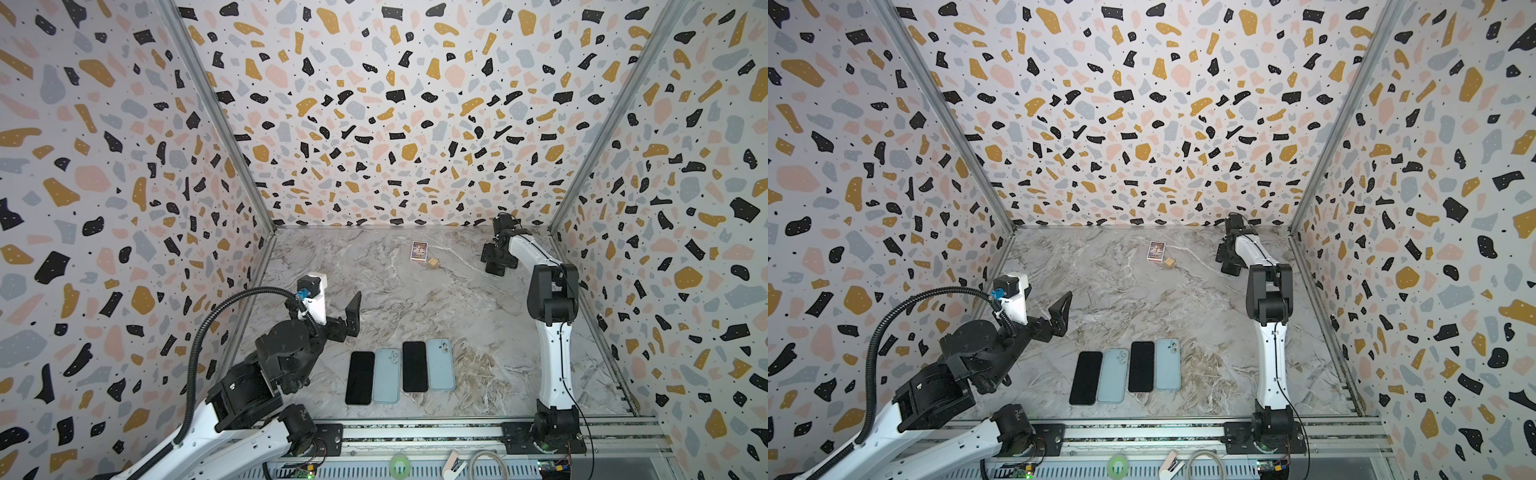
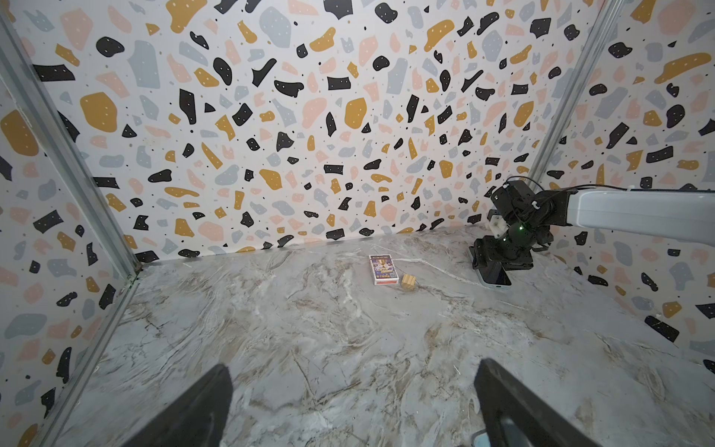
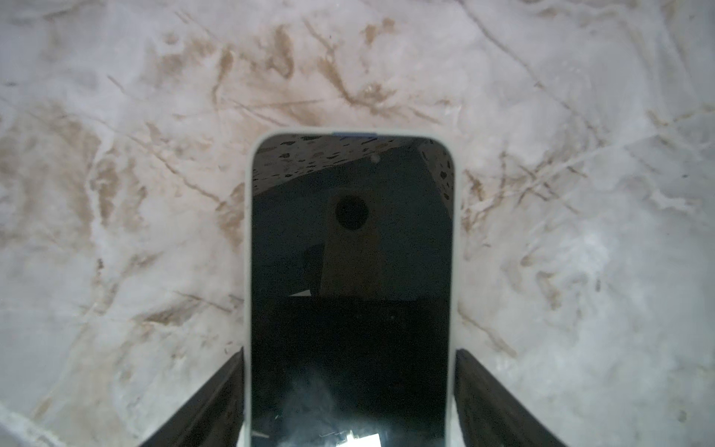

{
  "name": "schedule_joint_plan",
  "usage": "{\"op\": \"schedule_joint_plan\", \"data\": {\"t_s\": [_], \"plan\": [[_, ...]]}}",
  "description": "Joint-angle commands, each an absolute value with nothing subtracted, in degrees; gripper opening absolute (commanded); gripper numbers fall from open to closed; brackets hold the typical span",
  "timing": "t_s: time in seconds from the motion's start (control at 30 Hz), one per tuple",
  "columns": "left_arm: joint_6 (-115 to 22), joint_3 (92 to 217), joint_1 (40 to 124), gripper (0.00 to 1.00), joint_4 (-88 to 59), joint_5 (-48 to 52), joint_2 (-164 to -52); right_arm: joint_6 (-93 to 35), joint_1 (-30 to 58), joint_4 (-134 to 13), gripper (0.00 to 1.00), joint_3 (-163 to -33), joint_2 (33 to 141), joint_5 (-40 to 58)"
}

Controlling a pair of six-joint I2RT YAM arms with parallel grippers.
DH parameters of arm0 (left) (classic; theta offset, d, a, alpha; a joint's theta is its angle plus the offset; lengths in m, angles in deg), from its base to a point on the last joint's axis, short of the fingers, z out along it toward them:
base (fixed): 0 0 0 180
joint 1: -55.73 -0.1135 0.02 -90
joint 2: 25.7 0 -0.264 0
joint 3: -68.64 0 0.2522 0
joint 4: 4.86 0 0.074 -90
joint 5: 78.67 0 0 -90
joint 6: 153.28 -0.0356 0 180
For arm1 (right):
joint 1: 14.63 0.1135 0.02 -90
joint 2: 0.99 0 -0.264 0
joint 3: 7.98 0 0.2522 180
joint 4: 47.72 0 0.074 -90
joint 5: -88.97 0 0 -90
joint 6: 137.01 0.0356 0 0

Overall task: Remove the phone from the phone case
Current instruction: 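Lift the black phone off the table with the right gripper, then carry the black phone toward the middle with the right gripper while the left gripper approaches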

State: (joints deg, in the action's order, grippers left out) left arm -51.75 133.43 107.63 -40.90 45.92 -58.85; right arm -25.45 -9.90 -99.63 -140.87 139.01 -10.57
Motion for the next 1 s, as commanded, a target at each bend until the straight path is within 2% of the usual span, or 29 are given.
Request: {"op": "schedule_joint_plan", "data": {"t_s": [0.0, 0.5, 0.67, 0.97], "plan": [[-52.39, 133.12, 107.90, 1.00, -39.35, 45.69, -57.97, -25.51, -10.30, -102.29, 0.84, -139.23, 138.60, -11.67], [-52.56, 133.12, 107.93, 1.00, -40.33, 46.58, -56.84, -26.23, -11.37, -100.67, 0.80, -138.28, 139.37, -7.94], [-52.01, 132.73, 107.89, 1.00, -40.07, 46.60, -56.69, -26.03, -11.71, -100.59, 0.68, -137.59, 139.20, -7.88], [-44.33, 131.76, 107.94, 1.00, -40.38, 47.07, -60.39, -25.75, -11.69, -95.11, 0.58, -127.23, 131.69, -8.56]]}}
